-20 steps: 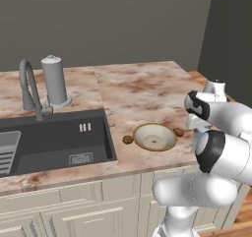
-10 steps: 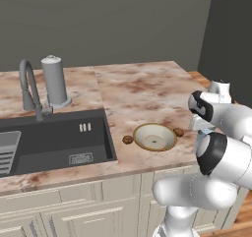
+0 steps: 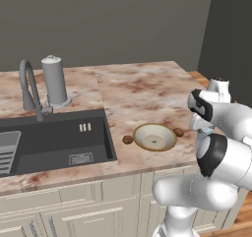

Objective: Gather the eggs and milk located in the vicinity of the sink area and place them right next to the bowl.

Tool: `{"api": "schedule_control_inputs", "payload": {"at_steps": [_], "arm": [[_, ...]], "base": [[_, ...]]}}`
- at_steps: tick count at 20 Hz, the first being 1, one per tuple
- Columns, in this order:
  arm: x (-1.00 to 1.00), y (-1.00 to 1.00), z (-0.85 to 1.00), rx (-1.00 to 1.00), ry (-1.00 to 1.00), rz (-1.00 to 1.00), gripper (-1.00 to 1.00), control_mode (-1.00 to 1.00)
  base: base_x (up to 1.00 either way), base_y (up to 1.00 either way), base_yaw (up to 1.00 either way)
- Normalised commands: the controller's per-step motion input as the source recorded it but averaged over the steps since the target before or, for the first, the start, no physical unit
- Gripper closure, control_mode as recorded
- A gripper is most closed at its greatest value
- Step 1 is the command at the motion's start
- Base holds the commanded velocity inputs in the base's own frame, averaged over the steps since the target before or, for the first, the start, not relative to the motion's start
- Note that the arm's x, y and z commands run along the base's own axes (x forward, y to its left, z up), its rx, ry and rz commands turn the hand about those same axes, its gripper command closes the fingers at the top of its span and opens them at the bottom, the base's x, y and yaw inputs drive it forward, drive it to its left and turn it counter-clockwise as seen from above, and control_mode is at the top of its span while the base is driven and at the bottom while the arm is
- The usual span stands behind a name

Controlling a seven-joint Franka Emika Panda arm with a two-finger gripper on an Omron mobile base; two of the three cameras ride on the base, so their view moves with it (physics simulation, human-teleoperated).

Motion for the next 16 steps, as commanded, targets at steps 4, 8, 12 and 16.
{"api": "schedule_control_inputs", "payload": {"at_steps": [4, 8, 12, 16], "arm": [[0.07, 0.0, 0.4, 0.0, 0.02, 0.12, 1.0, -1.0], [-0.03, 0.0, 0.55, 0.0, 0.0, 0.14, 1.0, -1.0], [-0.06, 0.11, 0.62, 0.0, 0.0, 0.17, 1.0, -1.0], [-0.01, 0.31, 0.32, 0.0, 0.0, 0.2, 1.0, -1.0]], "base": [[0.0, 0.0, 0.0], [0.0, 0.0, 0.0], [0.0, 0.0, 0.0], [0.0, 0.0, 0.0]]}}
